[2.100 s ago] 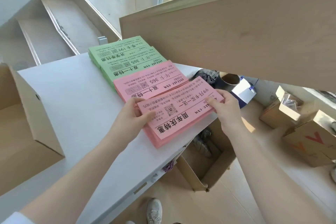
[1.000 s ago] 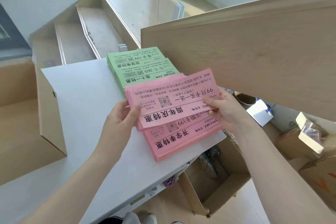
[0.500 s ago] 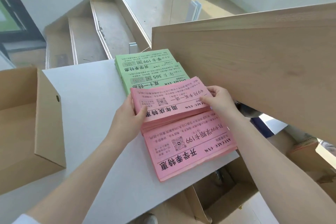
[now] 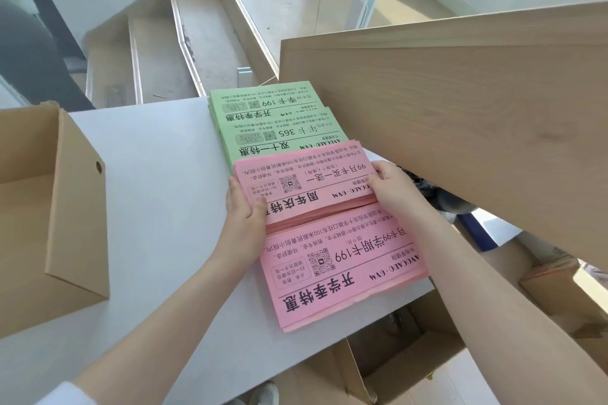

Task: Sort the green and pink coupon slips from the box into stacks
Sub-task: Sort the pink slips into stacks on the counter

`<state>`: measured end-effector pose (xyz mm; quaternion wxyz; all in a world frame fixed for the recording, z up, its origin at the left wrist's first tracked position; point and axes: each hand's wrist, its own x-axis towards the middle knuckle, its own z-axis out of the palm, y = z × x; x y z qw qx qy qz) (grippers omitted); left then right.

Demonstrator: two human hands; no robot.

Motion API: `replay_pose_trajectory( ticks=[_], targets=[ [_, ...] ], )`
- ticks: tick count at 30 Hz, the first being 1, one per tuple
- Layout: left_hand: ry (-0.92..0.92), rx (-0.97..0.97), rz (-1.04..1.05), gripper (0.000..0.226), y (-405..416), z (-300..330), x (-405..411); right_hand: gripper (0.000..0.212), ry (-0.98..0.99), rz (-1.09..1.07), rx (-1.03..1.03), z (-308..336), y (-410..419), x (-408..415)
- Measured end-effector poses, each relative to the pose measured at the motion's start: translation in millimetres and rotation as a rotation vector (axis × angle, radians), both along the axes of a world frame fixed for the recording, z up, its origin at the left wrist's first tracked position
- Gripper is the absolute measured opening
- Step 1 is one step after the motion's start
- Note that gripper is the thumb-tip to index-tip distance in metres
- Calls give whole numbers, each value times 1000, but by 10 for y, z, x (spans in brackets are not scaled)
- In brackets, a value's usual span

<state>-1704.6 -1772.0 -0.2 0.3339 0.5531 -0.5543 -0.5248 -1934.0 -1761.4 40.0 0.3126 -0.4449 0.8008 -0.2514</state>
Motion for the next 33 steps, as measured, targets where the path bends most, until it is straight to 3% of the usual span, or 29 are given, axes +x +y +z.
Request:
replay_pose_trajectory(
  ticks=[13, 18, 20, 24, 27, 30, 33],
  targets=[
    [267, 241, 85, 65, 2, 75, -1, 30, -127, 26, 29, 47, 100, -91],
    [315, 244, 54, 76, 395, 24, 168, 36, -19, -82, -74, 31, 672, -166],
    [294, 270, 24, 77, 553, -76, 211, 40, -72, -95, -133, -5, 951, -107],
    [300, 301, 1, 68, 767, -67, 125, 20, -107, 2, -126, -108, 1237, -29],
    [287, 258, -42, 59, 875, -33, 33, 57, -71, -46, -161, -206, 1241, 14],
    [331, 210, -54, 48, 916, -58, -10, 31, 5, -144, -202, -206, 1176, 70],
    [320, 173, -42, 49, 921, -79, -25, 30, 60, -125, -188, -193, 1147, 97]
  ],
)
